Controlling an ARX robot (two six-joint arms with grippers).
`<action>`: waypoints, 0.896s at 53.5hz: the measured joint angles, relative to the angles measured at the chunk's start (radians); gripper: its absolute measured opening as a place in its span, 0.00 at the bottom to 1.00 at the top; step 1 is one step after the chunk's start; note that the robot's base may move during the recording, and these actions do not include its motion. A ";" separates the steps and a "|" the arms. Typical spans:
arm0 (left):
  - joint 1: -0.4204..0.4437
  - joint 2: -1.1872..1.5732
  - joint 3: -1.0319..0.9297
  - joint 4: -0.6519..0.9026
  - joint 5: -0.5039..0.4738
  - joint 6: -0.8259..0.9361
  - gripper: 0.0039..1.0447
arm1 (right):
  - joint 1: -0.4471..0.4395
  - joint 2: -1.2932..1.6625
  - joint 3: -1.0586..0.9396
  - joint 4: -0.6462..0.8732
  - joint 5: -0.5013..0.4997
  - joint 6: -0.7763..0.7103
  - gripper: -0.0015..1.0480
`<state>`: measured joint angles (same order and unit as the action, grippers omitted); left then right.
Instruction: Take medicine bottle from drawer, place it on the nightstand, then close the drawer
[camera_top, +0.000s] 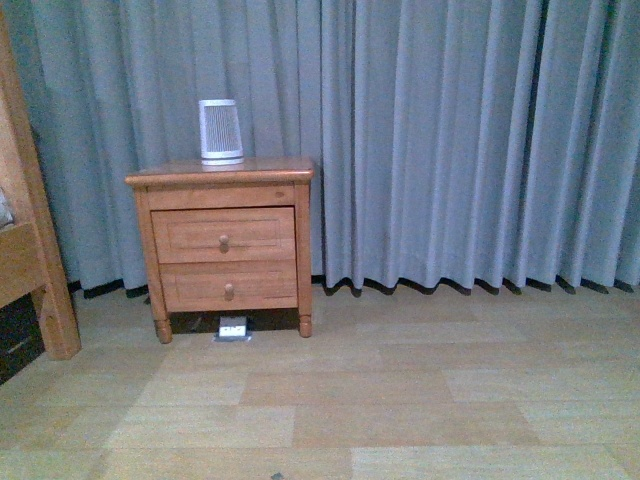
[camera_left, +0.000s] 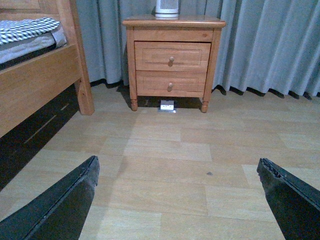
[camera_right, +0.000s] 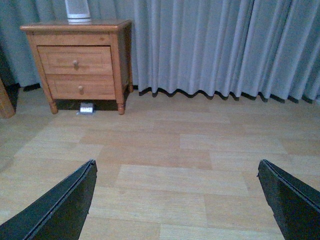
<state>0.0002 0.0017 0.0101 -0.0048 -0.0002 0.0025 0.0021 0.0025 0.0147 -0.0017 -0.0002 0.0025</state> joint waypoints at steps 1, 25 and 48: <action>0.000 0.000 0.000 0.000 0.000 0.000 0.94 | 0.000 0.000 0.000 0.000 0.000 0.000 0.93; 0.000 0.000 0.000 0.000 0.000 0.000 0.94 | 0.000 0.000 0.000 0.000 0.000 0.000 0.93; 0.000 0.000 0.000 0.000 0.000 0.000 0.94 | 0.000 0.000 0.000 0.000 0.000 0.000 0.93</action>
<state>0.0002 0.0017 0.0101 -0.0048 -0.0002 0.0029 0.0021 0.0025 0.0147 -0.0017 -0.0002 0.0025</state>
